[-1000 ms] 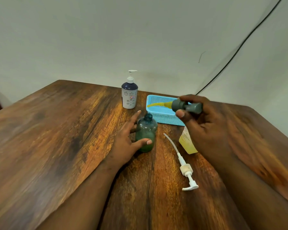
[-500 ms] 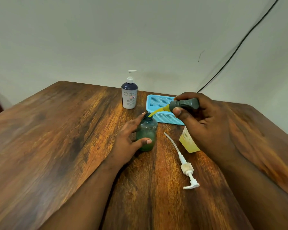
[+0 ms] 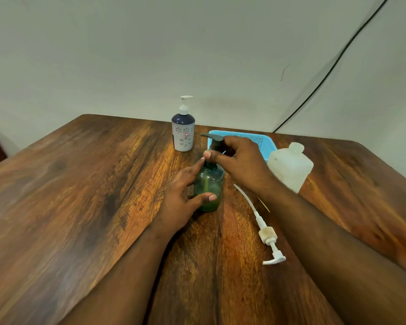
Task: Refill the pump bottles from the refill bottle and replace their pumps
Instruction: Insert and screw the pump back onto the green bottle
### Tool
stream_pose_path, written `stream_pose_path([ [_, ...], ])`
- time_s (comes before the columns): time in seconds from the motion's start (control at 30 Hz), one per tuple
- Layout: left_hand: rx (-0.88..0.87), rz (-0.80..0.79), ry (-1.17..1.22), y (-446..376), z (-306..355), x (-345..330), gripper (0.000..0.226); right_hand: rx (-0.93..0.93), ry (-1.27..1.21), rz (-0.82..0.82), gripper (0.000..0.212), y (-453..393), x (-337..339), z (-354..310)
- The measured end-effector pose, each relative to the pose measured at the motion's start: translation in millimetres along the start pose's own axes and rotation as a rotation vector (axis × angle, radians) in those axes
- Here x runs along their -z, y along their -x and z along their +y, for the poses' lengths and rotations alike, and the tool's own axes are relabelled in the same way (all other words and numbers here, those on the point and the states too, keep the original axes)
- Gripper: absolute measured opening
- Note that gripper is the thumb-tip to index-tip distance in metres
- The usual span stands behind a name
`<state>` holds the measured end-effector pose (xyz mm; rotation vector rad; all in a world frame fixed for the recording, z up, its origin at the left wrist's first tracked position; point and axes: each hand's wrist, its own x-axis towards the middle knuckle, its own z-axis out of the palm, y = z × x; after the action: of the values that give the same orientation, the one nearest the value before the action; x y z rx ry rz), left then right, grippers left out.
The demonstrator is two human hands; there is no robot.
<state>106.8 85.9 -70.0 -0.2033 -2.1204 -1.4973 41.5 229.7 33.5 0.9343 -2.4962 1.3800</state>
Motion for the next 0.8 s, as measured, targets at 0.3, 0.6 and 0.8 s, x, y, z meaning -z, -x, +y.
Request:
stream_pose_path([
  [0.3, -0.008, 0.005, -0.026, 0, 4, 0, 0.085, -0.004, -0.056, 0.132, 0.030, 7, -19, 20],
  [0.6, -0.029, 0.001, -0.118, -1, 3, 1, 0.081, -0.111, -0.246, 0.199, 0.054, 15, -47, 21],
  [0.8, -0.005, -0.013, -0.035, -1, -5, 1, 0.084, -0.082, -0.632, 0.076, 0.047, 28, -50, 43],
])
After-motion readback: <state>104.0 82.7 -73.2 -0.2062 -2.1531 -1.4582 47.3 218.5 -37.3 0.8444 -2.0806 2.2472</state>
